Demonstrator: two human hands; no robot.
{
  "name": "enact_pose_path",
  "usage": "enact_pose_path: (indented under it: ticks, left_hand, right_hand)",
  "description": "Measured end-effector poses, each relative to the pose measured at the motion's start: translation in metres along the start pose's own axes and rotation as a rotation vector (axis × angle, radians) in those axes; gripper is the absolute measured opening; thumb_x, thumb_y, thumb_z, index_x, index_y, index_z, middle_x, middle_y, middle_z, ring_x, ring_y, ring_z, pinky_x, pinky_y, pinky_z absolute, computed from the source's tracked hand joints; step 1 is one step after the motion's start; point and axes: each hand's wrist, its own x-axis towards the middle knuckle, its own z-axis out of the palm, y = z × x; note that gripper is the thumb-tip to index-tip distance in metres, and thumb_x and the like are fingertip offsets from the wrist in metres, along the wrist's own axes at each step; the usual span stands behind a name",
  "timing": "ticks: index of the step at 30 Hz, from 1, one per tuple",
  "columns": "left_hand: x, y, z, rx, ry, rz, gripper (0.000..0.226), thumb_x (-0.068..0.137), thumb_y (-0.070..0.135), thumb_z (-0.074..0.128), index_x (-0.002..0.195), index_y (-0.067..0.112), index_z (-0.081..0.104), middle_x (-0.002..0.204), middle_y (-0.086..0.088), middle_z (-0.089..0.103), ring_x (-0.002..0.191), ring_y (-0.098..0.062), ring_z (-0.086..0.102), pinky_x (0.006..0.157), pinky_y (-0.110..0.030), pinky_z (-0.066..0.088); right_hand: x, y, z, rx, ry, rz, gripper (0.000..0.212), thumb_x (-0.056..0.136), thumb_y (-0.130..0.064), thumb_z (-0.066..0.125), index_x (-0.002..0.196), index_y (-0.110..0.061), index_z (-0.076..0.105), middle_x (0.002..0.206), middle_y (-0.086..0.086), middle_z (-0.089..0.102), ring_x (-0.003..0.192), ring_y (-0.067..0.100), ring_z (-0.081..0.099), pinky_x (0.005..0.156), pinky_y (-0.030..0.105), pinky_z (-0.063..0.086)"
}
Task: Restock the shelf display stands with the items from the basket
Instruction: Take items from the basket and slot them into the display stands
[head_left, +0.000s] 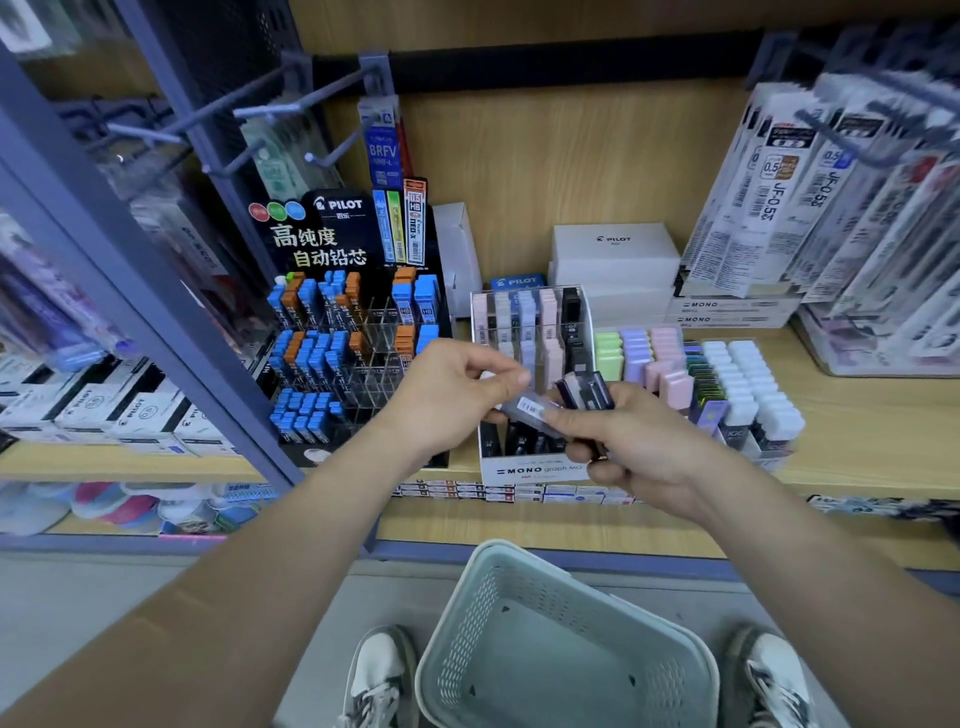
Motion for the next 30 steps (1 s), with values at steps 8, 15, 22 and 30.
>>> enact_pose_path:
  ticks: [8,15,22,30]
  left_hand:
    - [-0.001,0.013,-0.008,-0.03,-0.035,0.026,0.017,0.082,0.011,0.071,0.097,0.006,0.064,0.052,0.004,0.06,0.043,-0.008,0.05,0.043,-0.018,0.043]
    - [0.0,0.012,-0.007,-0.184,-0.072,0.015,0.014,0.087,0.013,0.064,0.094,0.003,0.07,0.089,-0.016,0.07,0.073,-0.016,0.065,0.07,-0.023,0.056]
    - [0.006,0.027,0.01,0.008,0.052,0.019,0.016,0.079,0.01,0.075,0.094,0.008,0.07,0.071,-0.012,0.071,0.059,-0.018,0.063,0.06,-0.025,0.057]
    - [0.027,0.059,0.097,0.029,-0.133,0.16,0.022,0.085,-0.003,0.064,0.083,0.019,0.066,0.066,0.0,0.066,0.054,-0.008,0.062,0.059,-0.02,0.054]
  right_hand:
    - [-0.007,-0.011,-0.013,0.269,-0.129,0.111,0.02,0.088,-0.01,0.063,0.106,-0.007,0.071,0.072,0.001,0.064,0.047,0.008,0.043,0.031,0.012,0.021]
    - [-0.002,-0.007,-0.011,0.197,-0.181,0.101,0.012,0.087,-0.016,0.066,0.099,-0.013,0.066,0.089,0.014,0.071,0.043,0.003,0.031,0.034,0.01,0.019]
    - [-0.01,-0.013,-0.034,0.03,-0.005,-0.037,0.015,0.089,-0.011,0.067,0.101,-0.012,0.059,0.08,0.009,0.072,0.044,0.007,0.035,0.034,0.014,0.021]
    - [-0.041,-0.038,-0.153,0.507,0.327,-0.098,0.011,0.095,-0.012,0.055,0.103,-0.009,0.061,0.081,0.008,0.066,0.049,0.009,0.048,0.031,0.012,0.027]
